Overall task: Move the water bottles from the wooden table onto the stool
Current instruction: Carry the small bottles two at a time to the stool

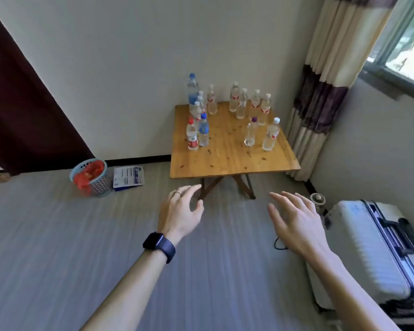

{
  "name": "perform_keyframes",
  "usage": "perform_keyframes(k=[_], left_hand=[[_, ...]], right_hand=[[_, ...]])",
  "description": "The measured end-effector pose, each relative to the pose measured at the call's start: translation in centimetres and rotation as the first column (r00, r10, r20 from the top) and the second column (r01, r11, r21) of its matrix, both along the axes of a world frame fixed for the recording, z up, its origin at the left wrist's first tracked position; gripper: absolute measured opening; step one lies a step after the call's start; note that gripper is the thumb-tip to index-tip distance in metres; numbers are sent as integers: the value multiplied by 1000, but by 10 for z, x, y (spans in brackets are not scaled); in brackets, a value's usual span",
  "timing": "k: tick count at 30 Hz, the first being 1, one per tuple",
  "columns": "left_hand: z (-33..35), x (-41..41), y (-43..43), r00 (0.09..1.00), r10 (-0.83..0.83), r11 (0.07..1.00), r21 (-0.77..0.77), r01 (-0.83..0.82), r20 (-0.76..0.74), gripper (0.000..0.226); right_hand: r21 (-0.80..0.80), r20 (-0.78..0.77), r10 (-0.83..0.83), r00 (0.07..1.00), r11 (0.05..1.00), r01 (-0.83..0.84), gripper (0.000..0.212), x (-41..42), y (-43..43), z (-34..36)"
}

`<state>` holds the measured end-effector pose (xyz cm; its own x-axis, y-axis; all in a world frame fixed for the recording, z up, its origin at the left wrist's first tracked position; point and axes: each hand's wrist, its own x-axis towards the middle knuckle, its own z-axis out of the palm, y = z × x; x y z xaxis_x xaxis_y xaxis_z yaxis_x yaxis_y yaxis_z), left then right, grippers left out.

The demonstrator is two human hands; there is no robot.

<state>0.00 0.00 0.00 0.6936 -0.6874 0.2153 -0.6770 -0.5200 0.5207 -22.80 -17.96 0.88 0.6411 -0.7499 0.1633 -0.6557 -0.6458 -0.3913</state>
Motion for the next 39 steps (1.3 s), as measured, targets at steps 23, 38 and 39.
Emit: perform_keyframes(k=[23, 38, 39], left_hand=[[-41, 235, -308, 924, 167, 986, 78, -149, -344, 55], [-103, 398, -463, 855, 331, 944, 131, -304, -399, 80], [-108, 408, -470, 880, 316, 949, 136, -285, -356, 79]], right_hand=[[344, -21, -2, 1000, 939, 10, 49, 233, -305, -63], [554, -131, -94, 987, 818, 151, 87, 371, -449, -131], [548, -130, -94, 987, 823, 150, 88, 381, -457, -134]])
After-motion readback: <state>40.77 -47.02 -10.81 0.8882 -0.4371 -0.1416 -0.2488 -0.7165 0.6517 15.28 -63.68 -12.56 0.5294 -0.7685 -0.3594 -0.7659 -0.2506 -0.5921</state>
